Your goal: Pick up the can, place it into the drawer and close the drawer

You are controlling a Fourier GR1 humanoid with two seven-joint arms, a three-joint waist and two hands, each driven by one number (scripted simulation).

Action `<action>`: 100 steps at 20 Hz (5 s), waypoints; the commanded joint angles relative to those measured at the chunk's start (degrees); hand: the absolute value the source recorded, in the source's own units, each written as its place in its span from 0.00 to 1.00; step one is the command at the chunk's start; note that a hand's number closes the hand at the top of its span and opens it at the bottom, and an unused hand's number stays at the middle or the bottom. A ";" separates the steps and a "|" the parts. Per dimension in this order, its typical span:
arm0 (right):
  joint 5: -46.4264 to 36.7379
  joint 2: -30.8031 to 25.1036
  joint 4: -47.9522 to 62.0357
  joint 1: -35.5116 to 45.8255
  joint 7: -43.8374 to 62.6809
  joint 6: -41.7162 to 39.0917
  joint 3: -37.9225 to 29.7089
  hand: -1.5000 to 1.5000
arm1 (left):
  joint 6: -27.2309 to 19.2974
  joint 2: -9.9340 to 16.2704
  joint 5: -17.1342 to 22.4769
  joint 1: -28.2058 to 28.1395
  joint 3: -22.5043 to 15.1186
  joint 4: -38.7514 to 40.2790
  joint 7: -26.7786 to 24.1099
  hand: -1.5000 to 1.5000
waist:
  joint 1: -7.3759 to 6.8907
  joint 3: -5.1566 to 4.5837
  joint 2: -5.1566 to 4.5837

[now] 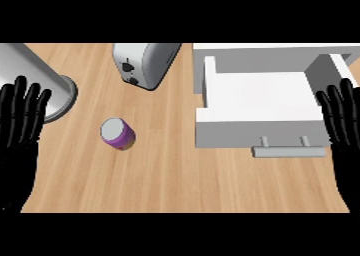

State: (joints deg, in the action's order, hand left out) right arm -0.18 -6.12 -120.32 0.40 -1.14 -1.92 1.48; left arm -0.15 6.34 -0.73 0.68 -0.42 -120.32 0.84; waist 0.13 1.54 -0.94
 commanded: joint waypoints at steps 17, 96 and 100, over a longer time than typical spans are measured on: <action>5.25 0.59 -0.12 -14.02 7.44 2.04 -11.29 0.00 | 14.01 10.65 20.48 0.46 7.76 3.11 19.87 0.00 | -0.04 -1.50 1.05; 28.21 6.01 -10.94 -26.85 12.02 -28.79 -41.20 0.00 | 17.86 6.51 7.35 24.77 14.85 93.49 -26.90 0.00 | 1.06 -1.62 0.74; 28.77 1.64 -3.68 -20.92 13.51 -28.14 -43.10 0.00 | 18.00 5.23 5.99 27.07 14.67 100.67 -31.73 0.00 | 1.07 -1.65 0.52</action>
State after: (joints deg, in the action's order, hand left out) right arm 29.30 -2.55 -126.36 -23.73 11.22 -30.76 -41.81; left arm 18.01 11.98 6.60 23.86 13.68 -28.36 -25.85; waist 0.92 -0.07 -0.16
